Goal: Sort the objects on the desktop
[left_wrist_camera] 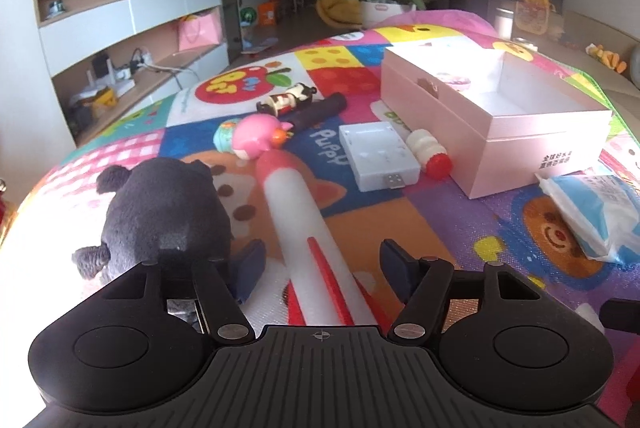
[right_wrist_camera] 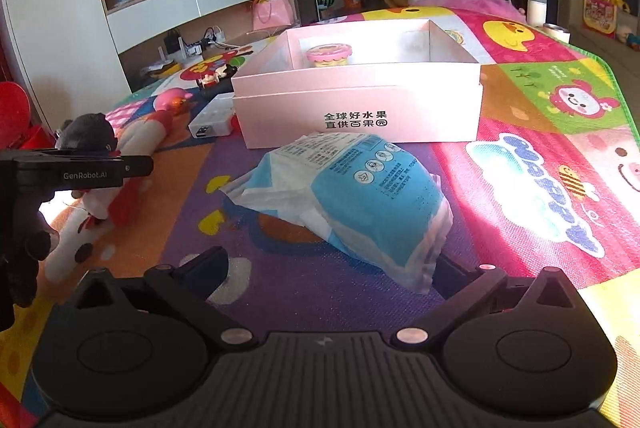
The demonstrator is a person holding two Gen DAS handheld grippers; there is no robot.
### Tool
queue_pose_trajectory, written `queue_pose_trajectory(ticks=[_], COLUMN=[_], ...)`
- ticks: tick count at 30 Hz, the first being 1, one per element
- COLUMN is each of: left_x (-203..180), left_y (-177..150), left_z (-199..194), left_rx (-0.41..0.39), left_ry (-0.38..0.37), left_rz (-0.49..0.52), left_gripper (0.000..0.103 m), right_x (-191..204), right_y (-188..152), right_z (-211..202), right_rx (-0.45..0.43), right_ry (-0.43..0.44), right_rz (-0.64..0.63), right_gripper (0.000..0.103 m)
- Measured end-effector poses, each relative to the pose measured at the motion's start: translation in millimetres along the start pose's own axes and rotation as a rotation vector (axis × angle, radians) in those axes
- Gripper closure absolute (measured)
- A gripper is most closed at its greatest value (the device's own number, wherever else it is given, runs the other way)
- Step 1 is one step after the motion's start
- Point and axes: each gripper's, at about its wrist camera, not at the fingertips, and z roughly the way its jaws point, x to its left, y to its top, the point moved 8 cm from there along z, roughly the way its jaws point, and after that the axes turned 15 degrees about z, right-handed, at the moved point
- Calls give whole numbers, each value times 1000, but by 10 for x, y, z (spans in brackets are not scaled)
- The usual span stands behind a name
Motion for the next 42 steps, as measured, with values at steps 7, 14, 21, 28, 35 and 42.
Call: queue_pose_trajectory(ticks=[7,14,21,28,35,42], left_x=[-4,-133,-373,-351,-455,-574], left_y=[-58,-254,-315,-409,-396,-396], left_z=[-31,-357,-668,-636,-626,-681], left_rx=[3,-20,-72,-49,-51,-57], left_ry=[4,-81,-189,-194,-223,-240], left_rz=[-16,13,39,-10,-5,22], left_gripper=[67,67,49,33,24,10], right_x=[63,-20,-409,-672,-284,130], right_y=[-44,202,789,720,131,162], right_z=[29,-340,-348,140,-91,-470], right_rx=[17,-79,-275,-99,0,-103], right_ry=[-47,103,-139,-242,-54,66], right_rz=[-84,-30,25,-2,-104,-174], right_gripper=[0,0,19,50,45,16])
